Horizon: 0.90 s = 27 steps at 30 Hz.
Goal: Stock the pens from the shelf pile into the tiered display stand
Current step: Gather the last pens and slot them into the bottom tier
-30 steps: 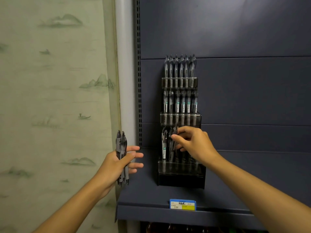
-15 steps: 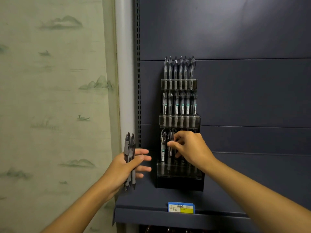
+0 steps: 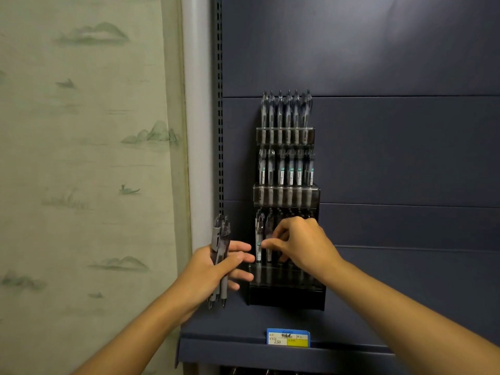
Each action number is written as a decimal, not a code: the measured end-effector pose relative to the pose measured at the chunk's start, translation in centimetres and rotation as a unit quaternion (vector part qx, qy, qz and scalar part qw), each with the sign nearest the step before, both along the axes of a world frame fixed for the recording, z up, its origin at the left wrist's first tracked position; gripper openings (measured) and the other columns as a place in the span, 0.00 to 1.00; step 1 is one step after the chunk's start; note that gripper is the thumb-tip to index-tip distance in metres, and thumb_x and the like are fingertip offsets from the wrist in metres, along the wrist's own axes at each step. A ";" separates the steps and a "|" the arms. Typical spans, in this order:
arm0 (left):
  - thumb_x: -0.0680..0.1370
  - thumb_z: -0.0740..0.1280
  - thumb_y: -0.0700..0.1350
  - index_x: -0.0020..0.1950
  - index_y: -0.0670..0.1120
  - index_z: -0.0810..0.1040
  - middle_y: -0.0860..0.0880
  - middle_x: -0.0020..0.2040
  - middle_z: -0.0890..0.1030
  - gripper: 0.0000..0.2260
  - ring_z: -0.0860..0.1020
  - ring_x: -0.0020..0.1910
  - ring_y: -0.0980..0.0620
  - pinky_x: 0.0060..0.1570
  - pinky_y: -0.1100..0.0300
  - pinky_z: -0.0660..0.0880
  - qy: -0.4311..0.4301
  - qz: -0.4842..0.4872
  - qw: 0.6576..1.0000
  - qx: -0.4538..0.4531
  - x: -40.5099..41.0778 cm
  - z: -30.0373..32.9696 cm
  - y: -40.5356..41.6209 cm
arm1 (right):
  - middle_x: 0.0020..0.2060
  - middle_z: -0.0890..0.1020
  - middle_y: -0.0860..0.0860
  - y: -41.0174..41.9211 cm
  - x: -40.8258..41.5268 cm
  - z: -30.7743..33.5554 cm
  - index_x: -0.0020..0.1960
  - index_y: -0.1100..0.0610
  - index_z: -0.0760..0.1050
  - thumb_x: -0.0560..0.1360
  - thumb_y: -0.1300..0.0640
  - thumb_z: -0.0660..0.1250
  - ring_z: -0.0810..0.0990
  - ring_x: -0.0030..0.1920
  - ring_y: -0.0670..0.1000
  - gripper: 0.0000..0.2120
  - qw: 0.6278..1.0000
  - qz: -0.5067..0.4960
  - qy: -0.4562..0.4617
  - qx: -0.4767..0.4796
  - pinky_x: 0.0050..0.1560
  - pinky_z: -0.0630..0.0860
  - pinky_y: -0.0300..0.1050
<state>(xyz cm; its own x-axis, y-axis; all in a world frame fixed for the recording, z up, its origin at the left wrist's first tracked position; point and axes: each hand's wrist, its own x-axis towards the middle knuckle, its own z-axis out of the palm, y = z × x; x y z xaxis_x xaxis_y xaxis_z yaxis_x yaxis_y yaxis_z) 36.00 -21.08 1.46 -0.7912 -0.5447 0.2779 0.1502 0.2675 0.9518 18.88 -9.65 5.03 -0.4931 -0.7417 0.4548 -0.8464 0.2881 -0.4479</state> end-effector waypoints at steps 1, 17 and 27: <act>0.80 0.65 0.44 0.59 0.48 0.80 0.49 0.52 0.86 0.09 0.86 0.47 0.45 0.39 0.59 0.80 -0.001 0.000 1.000 0.000 0.0 0.0 0.0 | 0.33 0.83 0.46 0.3 0.0 0.1 0.46 0.51 0.78 0.68 0.40 0.75 0.83 0.29 0.43 0.16 1.000 -0.001 -0.007 0.002 0.42 0.82 0.43; 0.80 0.65 0.41 0.50 0.44 0.79 0.52 0.31 0.84 0.03 0.80 0.26 0.58 0.27 0.68 0.74 -0.013 -0.038 0.998 -0.045 -2.6 1.6 3.4 | 0.37 0.83 0.46 1.9 3.5 1.6 0.43 0.49 0.76 0.73 0.46 0.73 0.81 0.38 0.43 0.09 0.983 0.108 -0.067 -0.130 0.41 0.78 0.38; 0.80 0.60 0.49 0.60 0.44 0.78 0.46 0.54 0.86 0.14 0.85 0.43 0.46 0.38 0.59 0.82 0.045 -0.064 0.991 0.109 -1.5 1.2 2.4 | 0.40 0.87 0.54 3.4 2.7 3.9 0.48 0.54 0.71 0.76 0.56 0.71 0.87 0.38 0.51 0.08 0.931 0.140 -0.235 -0.241 0.36 0.80 0.47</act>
